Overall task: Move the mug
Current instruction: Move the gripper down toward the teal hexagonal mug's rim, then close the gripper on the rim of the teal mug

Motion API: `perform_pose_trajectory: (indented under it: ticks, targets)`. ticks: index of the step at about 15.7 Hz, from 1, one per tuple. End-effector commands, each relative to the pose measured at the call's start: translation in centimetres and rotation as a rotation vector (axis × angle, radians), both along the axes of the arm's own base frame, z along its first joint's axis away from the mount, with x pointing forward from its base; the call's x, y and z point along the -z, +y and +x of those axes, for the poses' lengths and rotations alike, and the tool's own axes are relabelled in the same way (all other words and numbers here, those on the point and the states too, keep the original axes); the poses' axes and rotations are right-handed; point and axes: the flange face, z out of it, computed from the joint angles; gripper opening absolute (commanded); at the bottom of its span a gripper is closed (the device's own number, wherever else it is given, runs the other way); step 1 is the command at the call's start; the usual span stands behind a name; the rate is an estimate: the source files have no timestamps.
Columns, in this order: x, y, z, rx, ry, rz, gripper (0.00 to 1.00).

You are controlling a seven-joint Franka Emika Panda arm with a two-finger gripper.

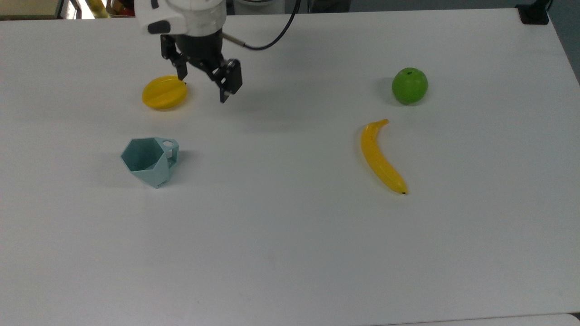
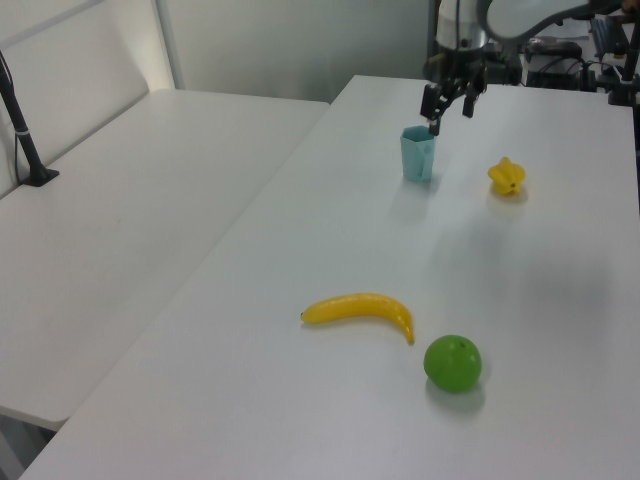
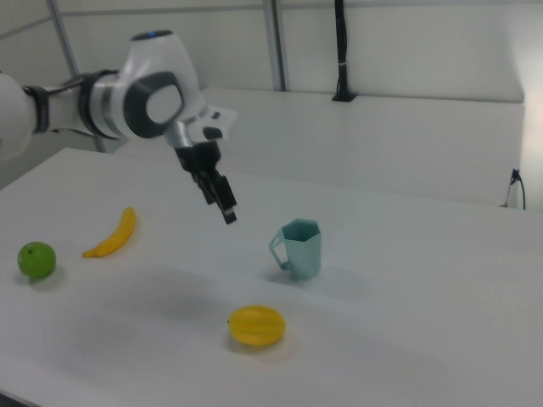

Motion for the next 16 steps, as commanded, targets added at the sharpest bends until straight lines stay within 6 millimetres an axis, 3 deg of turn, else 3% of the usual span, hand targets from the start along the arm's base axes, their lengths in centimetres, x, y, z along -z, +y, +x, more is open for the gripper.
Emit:
perform_pose_trajectory:
  ticks: [1, 5, 8, 13, 14, 16]
  targets:
    - [4.9, -2.6, 2.1, 0.230, -0.054, 0.007, 1.00]
    - [9.8, -4.8, 3.9, 0.360, -0.127, -0.020, 0.98]
    - [11.8, -4.6, 4.7, 0.374, -0.170, -0.023, 0.82]
    - [12.8, -5.3, 4.8, 0.359, -0.174, -0.038, 0.30]
    - [12.8, -5.6, 4.8, 0.356, -0.174, -0.042, 0.22]
    - [13.2, -5.4, 4.4, 0.316, -0.157, -0.054, 0.18]
